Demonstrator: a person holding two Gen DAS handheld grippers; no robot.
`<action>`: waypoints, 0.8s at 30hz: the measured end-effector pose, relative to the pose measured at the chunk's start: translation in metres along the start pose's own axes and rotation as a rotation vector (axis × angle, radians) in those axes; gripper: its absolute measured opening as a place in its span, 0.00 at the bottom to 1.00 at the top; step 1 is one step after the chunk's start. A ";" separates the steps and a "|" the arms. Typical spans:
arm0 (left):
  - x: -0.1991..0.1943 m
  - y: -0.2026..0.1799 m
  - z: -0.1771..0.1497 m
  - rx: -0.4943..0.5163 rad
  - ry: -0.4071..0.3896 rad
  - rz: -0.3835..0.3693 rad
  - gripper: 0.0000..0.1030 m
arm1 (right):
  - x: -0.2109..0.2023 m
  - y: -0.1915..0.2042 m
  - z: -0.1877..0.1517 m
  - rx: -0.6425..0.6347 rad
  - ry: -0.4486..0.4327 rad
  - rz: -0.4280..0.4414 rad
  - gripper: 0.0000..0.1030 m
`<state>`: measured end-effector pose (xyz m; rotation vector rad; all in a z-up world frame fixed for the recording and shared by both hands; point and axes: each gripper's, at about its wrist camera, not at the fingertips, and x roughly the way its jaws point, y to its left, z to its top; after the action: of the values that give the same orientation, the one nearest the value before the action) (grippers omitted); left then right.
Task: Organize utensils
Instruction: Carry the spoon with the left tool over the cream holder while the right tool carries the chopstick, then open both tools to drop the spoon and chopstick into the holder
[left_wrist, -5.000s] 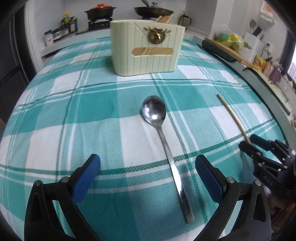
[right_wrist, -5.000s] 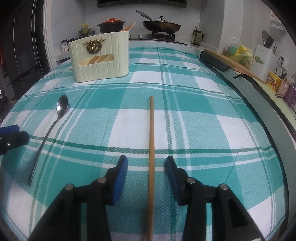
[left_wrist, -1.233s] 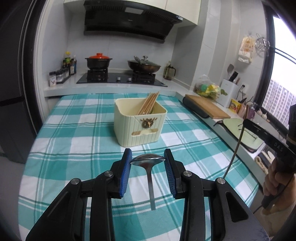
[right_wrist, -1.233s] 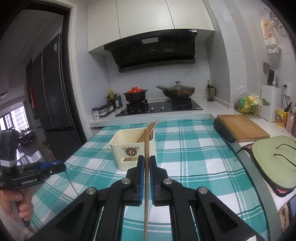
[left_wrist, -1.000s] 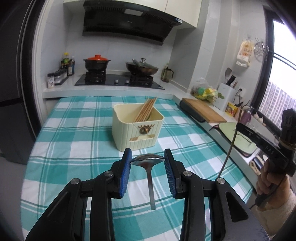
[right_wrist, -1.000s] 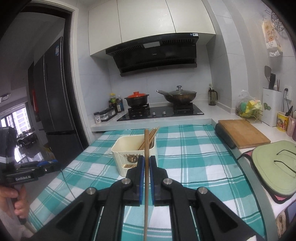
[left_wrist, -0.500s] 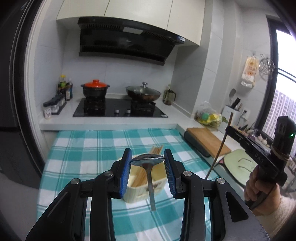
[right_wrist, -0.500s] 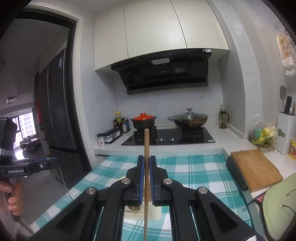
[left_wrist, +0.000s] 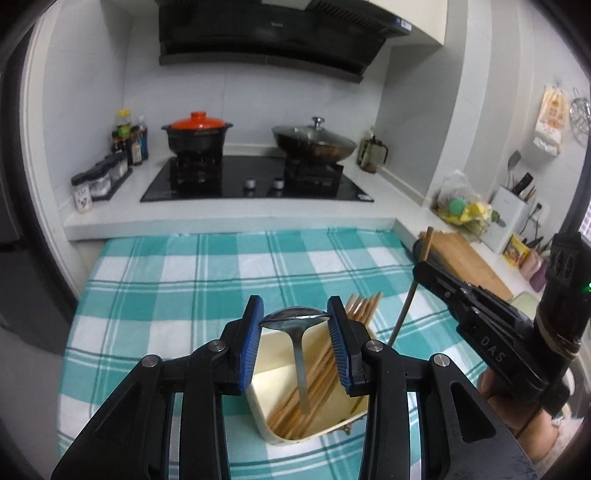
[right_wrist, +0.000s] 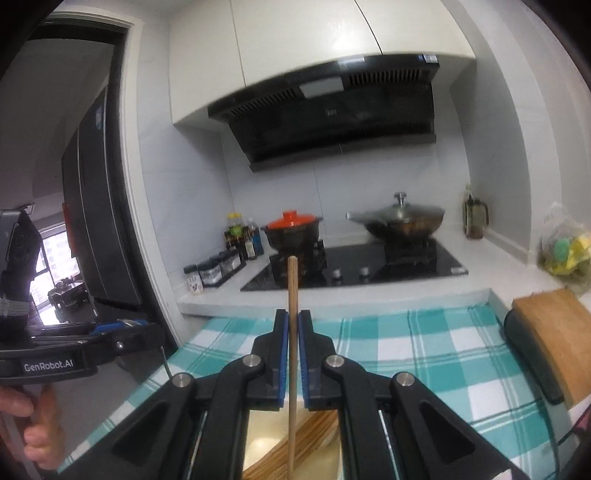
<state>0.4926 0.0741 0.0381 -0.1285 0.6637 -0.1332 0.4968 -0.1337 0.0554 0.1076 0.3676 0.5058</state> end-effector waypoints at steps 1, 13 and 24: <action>0.009 0.002 -0.004 0.000 0.024 0.005 0.35 | 0.012 -0.006 -0.008 0.023 0.042 -0.001 0.05; 0.019 0.001 -0.025 0.022 0.083 0.078 0.62 | 0.057 -0.035 -0.039 0.097 0.303 -0.082 0.11; -0.150 -0.031 -0.060 0.119 -0.168 0.211 1.00 | -0.100 0.010 0.039 -0.074 0.100 -0.129 0.59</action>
<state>0.3355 0.0640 0.0870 0.0449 0.4963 0.0410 0.4249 -0.1744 0.1252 -0.0135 0.4502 0.3980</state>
